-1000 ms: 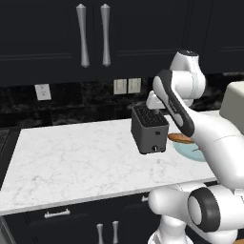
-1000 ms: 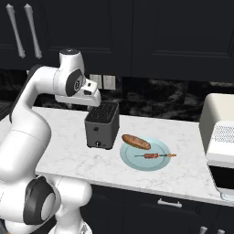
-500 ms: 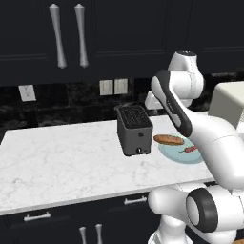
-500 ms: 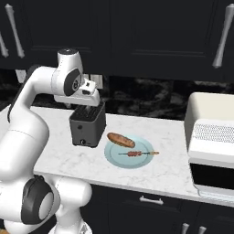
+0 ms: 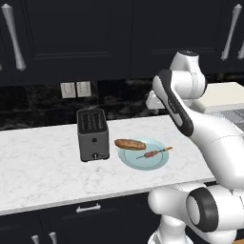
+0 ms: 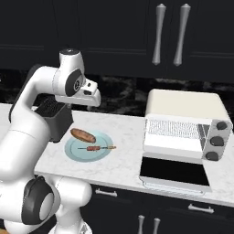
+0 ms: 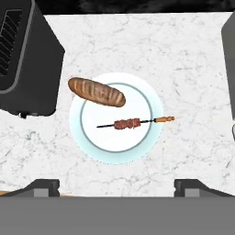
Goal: Pick up the kebab skewer and baguette bread, and place them inside the toaster oven. Close the toaster oven door and start by setting the timer.
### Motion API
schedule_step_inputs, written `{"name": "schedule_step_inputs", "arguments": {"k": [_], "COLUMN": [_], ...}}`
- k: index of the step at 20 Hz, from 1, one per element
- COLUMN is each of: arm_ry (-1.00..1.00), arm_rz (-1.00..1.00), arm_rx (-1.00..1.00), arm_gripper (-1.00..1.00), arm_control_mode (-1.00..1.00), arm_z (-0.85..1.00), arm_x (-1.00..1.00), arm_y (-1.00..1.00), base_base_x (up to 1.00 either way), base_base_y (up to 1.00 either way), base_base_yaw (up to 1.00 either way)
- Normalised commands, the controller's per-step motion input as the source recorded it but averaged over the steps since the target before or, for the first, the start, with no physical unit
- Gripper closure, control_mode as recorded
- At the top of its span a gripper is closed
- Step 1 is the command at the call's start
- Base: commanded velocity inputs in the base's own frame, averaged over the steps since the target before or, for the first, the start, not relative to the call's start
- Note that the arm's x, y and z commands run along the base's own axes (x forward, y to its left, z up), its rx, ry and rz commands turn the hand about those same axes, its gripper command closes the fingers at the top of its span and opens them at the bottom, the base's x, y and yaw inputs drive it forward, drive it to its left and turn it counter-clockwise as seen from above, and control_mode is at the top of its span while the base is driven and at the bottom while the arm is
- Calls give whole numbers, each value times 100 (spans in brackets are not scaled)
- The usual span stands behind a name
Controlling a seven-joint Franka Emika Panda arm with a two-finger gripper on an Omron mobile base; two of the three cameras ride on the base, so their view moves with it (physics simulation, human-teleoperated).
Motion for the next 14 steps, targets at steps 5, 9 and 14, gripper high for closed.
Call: {"name": "schedule_step_inputs", "arguments": {"k": [5,9,14], "arm_ry": [0,0,0], "arm_rz": [0,0,0], "arm_rx": [0,0,0], "arm_gripper": [-100,-100,-100], "arm_control_mode": [100,100,100], "arm_z": [0,0,0], "arm_x": [0,0,0], "arm_y": [0,0,0], "base_base_x": [0,1,0], "base_base_y": [-64,-55,0], "base_base_yaw": [0,0,0]}}
